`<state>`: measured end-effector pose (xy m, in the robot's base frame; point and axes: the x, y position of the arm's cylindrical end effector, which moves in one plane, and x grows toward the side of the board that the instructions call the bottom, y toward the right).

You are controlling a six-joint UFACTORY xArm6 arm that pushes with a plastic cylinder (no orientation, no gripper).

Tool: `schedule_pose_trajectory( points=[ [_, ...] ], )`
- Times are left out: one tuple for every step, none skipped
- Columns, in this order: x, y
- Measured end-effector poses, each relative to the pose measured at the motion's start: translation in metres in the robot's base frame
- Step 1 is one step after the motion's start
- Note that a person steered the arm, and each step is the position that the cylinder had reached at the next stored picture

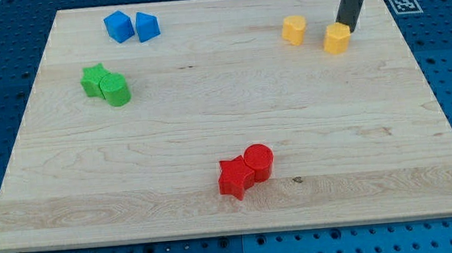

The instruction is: Push the red star and the red circle towards the center of the board

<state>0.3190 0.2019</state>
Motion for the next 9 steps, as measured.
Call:
schedule_pose_trajectory(
  points=[
    [0.032,-0.004],
    [0.056,0.009],
    [0.103,-0.027],
    [0.141,-0.077],
    [0.171,-0.135],
    [0.196,-0.194],
    [0.238,-0.246],
    [0.27,-0.279],
    [0.283,-0.262]
  ],
)
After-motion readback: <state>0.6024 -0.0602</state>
